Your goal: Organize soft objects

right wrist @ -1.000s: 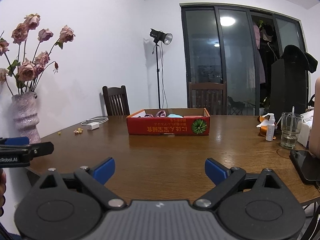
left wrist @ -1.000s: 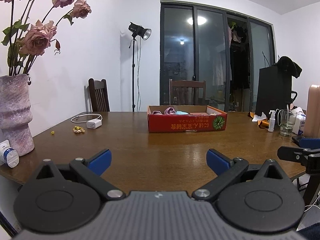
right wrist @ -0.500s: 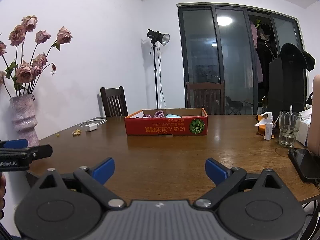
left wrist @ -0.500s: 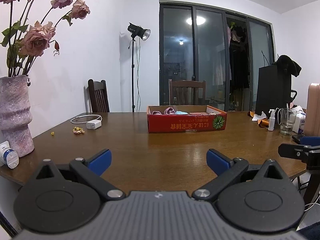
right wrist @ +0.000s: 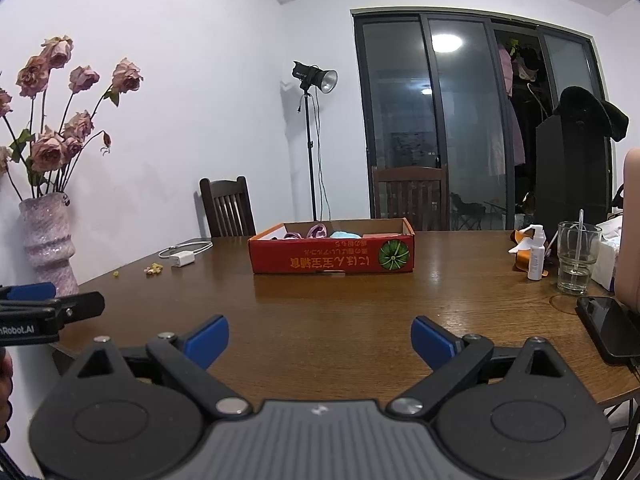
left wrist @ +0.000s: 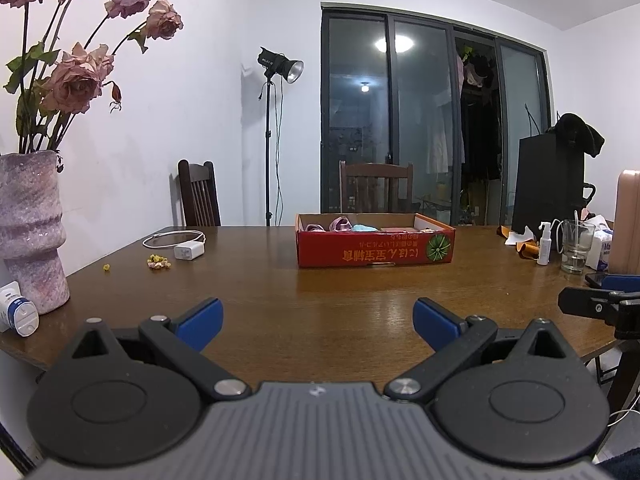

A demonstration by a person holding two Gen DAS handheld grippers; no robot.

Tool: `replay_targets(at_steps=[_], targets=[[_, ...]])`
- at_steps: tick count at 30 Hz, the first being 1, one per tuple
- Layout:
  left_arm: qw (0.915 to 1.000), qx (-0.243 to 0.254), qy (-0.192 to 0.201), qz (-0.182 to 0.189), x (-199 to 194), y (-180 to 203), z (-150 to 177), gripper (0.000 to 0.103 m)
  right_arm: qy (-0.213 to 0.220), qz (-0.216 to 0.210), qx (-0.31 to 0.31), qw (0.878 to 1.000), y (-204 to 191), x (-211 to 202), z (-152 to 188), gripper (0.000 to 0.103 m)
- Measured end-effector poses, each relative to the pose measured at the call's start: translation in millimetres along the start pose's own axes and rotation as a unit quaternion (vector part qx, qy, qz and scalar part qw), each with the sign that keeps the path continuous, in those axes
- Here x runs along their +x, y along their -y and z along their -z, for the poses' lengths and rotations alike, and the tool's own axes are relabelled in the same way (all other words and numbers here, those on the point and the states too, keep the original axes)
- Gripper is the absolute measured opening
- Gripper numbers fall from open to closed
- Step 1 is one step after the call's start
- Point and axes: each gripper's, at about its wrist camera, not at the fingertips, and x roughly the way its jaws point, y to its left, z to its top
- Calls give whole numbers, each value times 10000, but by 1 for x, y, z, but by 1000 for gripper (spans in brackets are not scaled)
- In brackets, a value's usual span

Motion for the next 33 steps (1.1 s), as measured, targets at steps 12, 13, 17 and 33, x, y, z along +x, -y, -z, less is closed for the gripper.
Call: replay_targets(at_steps=[12, 13, 17, 33], targets=[[10000, -15, -45, 34, 1, 1, 1, 103, 0, -29, -36, 10000, 0, 0, 1, 99], [10000, -16, -55, 34, 2, 0, 1, 103, -2, -30, -31, 10000, 0, 0, 1, 99], [10000, -8, -46, 38, 2, 0, 1, 103, -27, -26, -23, 10000, 1, 1, 2, 99], [10000, -37, -17, 35, 2, -2, 0, 103, 98, -32, -65, 9999, -1, -3, 0, 99]])
